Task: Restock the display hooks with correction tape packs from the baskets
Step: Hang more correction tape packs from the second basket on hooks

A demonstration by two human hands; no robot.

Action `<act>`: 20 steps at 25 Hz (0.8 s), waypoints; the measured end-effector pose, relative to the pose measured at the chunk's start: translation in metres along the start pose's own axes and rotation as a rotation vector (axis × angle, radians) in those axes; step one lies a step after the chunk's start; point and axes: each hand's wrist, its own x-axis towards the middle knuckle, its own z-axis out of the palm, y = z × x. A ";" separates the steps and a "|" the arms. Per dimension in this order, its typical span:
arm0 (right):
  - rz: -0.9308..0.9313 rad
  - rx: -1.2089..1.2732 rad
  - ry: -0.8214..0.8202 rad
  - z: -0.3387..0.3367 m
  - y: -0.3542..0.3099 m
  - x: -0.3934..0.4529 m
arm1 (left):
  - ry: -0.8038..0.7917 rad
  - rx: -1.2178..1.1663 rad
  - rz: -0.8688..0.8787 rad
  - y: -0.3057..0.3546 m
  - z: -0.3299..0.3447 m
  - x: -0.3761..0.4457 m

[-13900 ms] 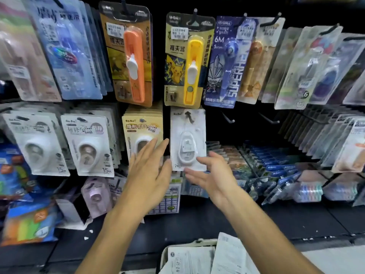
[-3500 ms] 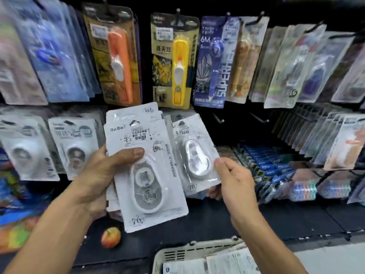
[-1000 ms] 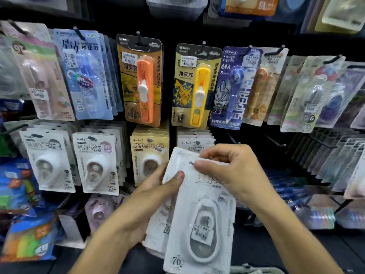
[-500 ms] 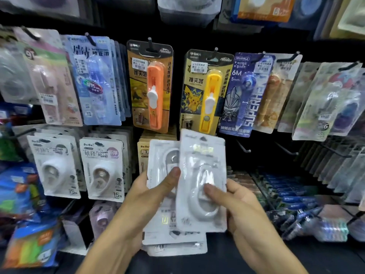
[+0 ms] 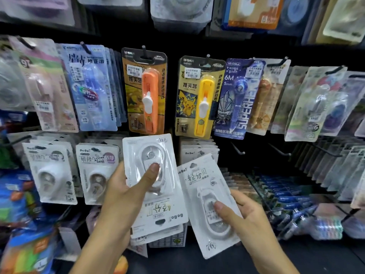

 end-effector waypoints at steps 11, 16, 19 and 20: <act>-0.071 -0.032 0.274 0.027 -0.003 0.014 | 0.039 0.028 0.040 -0.006 0.010 0.000; -0.034 -0.030 0.353 0.032 0.004 0.017 | 0.039 0.040 0.056 -0.006 0.012 0.000; -0.039 -0.037 0.465 0.036 0.012 0.017 | 0.039 0.013 0.051 -0.006 0.013 0.000; -0.051 -0.039 0.488 0.036 0.016 0.015 | 0.038 0.007 0.052 -0.006 0.013 0.000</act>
